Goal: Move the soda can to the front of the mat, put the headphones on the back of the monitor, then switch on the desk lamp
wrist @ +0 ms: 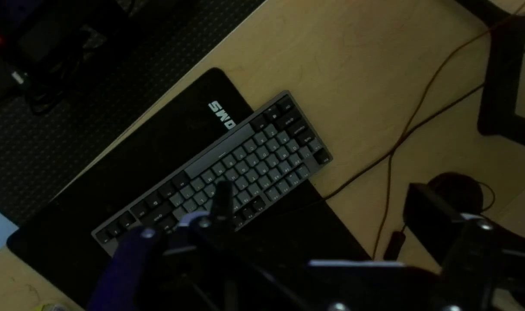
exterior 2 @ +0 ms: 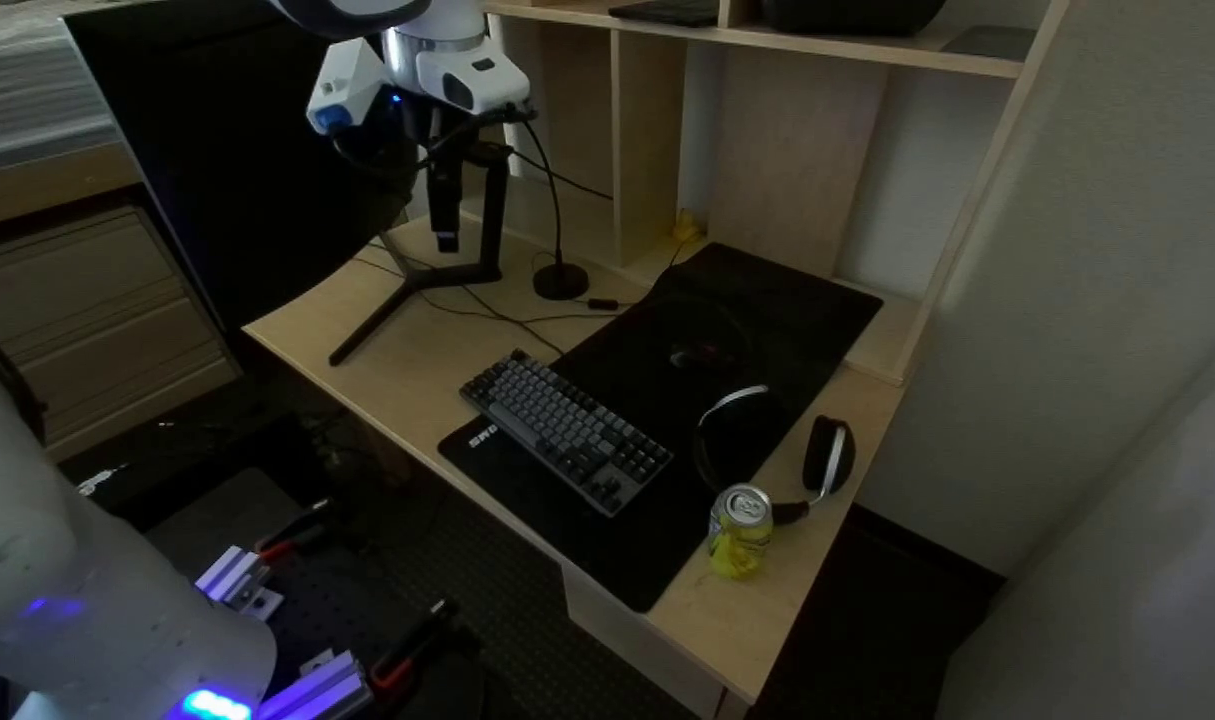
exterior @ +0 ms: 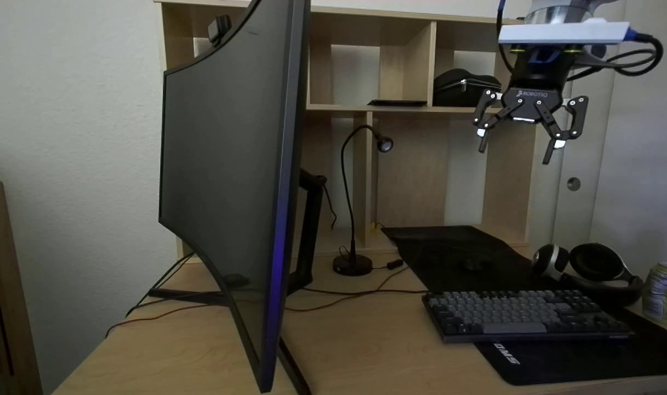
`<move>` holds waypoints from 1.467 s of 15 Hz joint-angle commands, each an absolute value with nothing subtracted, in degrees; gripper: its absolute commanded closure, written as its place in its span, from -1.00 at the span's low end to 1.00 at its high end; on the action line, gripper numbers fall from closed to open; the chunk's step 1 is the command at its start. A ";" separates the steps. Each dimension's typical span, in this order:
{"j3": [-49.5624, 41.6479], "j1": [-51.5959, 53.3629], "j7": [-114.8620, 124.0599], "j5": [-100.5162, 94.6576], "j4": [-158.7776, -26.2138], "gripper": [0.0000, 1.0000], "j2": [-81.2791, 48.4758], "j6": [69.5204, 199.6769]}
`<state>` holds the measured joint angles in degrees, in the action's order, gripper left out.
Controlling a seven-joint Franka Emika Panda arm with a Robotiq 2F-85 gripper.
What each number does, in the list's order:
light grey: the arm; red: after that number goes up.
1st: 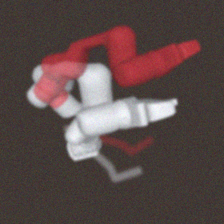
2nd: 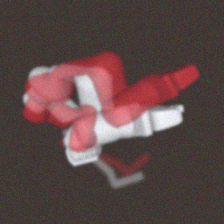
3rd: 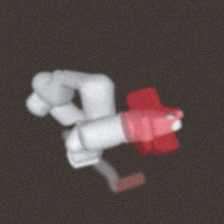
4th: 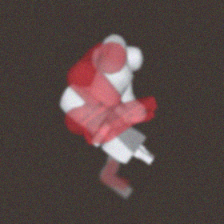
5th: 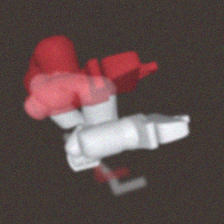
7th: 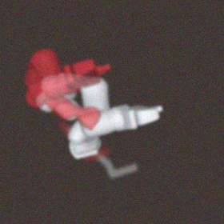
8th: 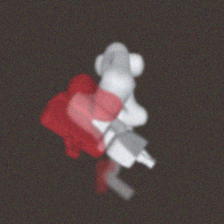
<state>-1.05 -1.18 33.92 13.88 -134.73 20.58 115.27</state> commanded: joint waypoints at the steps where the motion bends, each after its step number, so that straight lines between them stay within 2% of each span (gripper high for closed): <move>1: 1.35 -2.80 43.03 17.97 -136.26 -1.00 21.18 120.07; 6: 3.47 -3.08 60.21 17.73 -137.34 -1.00 21.44 125.88; 7: 4.37 -3.35 67.28 15.64 -126.39 -1.00 19.50 118.37; 11: 5.72 -2.73 84.69 15.84 -115.10 -1.00 18.19 115.40; 12: 4.37 -1.69 78.89 15.68 -121.65 -1.00 20.44 118.50; 15: 5.02 -1.50 84.31 15.62 -116.45 -1.00 20.18 116.42; 17: 5.63 -3.68 90.07 11.06 -114.76 -1.00 15.50 114.61; 22: -1.08 -8.50 95.19 2.90 -118.02 -1.00 8.25 118.11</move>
